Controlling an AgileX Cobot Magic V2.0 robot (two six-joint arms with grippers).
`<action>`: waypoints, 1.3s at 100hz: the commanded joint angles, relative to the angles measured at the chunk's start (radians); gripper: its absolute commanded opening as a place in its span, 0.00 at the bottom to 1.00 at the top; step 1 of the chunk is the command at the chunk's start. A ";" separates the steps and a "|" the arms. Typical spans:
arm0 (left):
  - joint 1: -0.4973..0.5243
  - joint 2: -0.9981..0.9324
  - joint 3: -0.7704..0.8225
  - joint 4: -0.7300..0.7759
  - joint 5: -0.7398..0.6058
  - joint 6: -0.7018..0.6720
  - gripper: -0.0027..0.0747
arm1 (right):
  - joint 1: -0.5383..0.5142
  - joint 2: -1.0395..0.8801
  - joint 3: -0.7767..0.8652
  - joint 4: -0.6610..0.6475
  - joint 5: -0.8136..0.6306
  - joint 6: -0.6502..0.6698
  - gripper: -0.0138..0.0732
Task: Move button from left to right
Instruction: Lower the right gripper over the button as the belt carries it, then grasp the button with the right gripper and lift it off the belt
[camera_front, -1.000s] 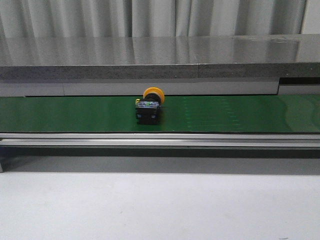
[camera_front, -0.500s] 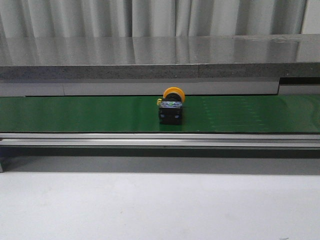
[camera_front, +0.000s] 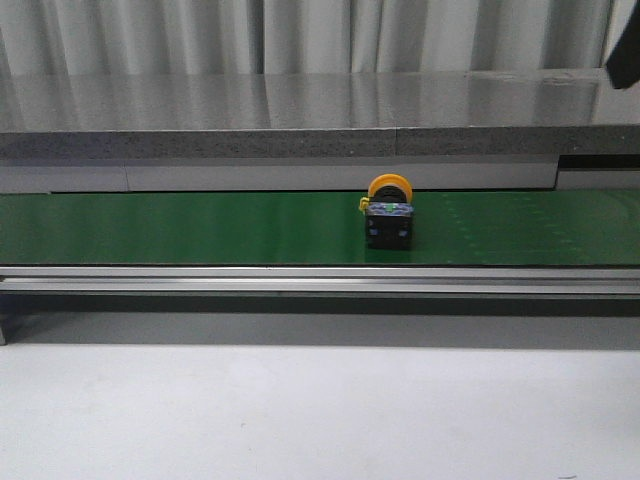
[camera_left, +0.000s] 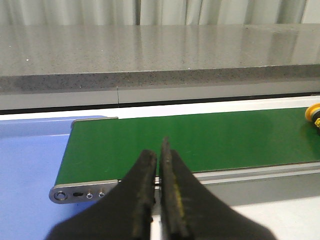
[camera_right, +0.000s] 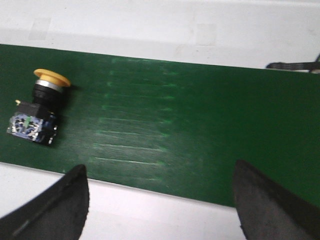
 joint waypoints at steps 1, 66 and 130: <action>-0.001 0.009 -0.031 -0.011 -0.087 -0.004 0.04 | 0.039 0.046 -0.074 0.012 -0.064 -0.003 0.80; -0.001 0.009 -0.031 -0.011 -0.087 -0.004 0.04 | 0.162 0.373 -0.238 0.056 -0.103 -0.003 0.80; -0.001 0.009 -0.031 -0.011 -0.087 -0.004 0.04 | 0.161 0.488 -0.238 0.049 -0.097 -0.003 0.53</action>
